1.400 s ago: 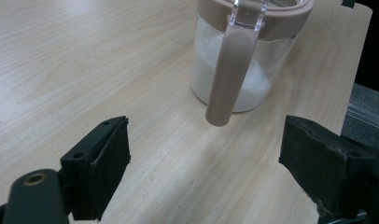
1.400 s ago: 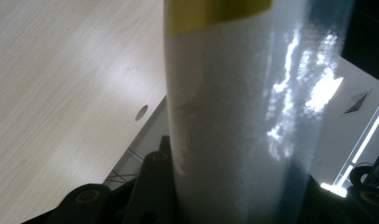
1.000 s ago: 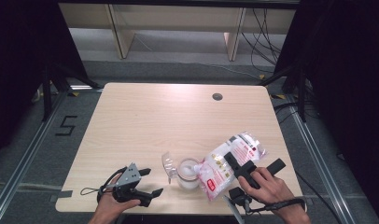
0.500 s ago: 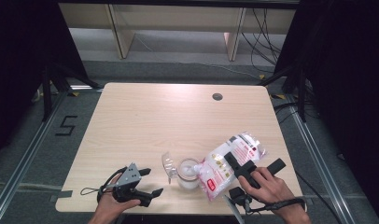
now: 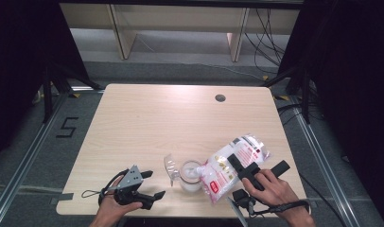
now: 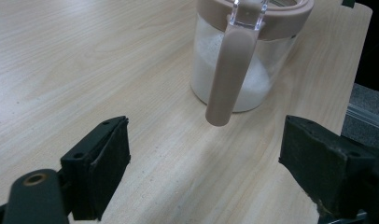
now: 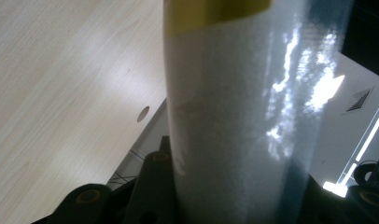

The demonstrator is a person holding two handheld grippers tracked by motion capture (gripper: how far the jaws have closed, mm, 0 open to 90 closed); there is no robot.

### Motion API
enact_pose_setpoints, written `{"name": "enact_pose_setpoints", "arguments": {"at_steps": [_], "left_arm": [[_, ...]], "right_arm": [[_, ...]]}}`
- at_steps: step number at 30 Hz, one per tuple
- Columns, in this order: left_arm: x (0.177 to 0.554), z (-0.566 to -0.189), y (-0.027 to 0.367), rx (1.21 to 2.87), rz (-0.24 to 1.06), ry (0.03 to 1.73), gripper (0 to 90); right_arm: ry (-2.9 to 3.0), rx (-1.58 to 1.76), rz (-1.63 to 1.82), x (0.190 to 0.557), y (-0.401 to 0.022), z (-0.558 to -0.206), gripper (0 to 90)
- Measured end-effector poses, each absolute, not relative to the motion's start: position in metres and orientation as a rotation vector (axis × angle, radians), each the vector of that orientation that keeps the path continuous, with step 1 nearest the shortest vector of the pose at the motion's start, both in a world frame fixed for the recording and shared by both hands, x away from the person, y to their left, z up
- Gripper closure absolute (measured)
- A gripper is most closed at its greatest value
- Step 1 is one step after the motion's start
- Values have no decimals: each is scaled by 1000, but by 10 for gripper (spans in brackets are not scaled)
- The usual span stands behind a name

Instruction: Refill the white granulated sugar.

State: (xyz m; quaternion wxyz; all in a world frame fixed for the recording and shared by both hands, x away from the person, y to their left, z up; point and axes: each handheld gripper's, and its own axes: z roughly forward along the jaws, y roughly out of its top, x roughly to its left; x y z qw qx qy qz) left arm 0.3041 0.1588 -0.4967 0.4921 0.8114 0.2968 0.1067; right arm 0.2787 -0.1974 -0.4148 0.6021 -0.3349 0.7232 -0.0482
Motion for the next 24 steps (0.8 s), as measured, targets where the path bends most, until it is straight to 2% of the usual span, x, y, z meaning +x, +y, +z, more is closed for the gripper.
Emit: {"name": "enact_pose_setpoints", "arguments": {"at_steps": [24], "left_arm": [[304,-497,159,1969,260,719,156]], "right_arm": [[1681,-776,-108,279,-198,-415,754]]}}
